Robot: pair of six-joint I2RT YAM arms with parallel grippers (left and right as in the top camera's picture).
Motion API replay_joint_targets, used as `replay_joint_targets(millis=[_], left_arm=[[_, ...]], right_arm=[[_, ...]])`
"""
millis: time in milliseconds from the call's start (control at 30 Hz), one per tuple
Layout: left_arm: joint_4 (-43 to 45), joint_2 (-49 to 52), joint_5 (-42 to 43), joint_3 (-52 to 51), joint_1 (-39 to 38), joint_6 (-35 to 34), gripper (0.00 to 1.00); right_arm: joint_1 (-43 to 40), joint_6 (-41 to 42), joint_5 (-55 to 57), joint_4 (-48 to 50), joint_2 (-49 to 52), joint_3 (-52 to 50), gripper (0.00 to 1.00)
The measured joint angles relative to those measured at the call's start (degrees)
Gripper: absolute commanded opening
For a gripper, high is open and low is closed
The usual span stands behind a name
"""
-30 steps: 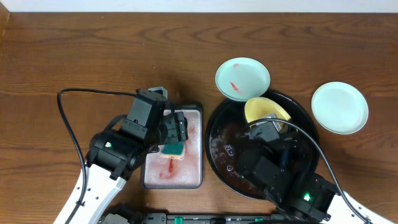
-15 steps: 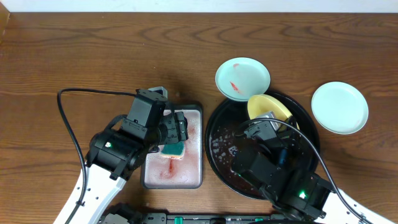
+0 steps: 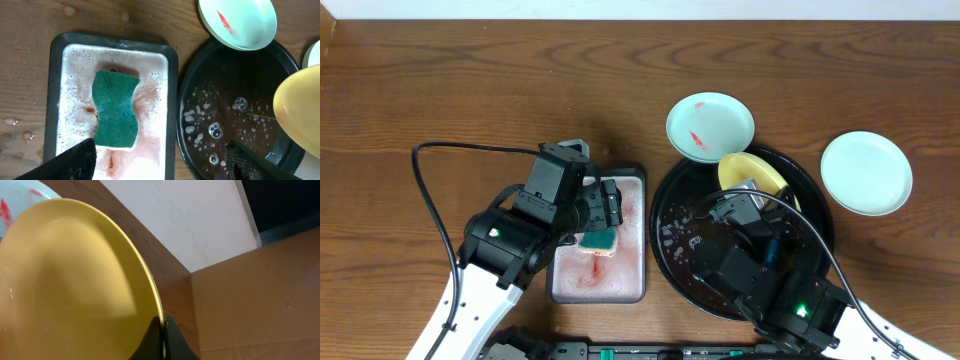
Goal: Clean dirty plates on tray and stack at the side
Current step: 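Tilt the yellow plate up and grasp its rim with the right gripper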
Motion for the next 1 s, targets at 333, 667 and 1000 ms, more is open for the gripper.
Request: replay_joint_targets(millis=[333,667,1000], left_arm=[[0.0,0.0,0.0,0.0,-0.02,0.0,0.83],[0.0,0.0,0.0,0.0,0.0,0.0,0.83],[0.0,0.0,0.0,0.0,0.0,0.0,0.83]], right_arm=[[-0.13,0.0,0.0,0.2,0.0,0.0,0.01],[-0.24,0.0,0.0,0.57,0.0,0.0,0.01],[-0.24,0.0,0.0,0.63,0.0,0.0,0.01]])
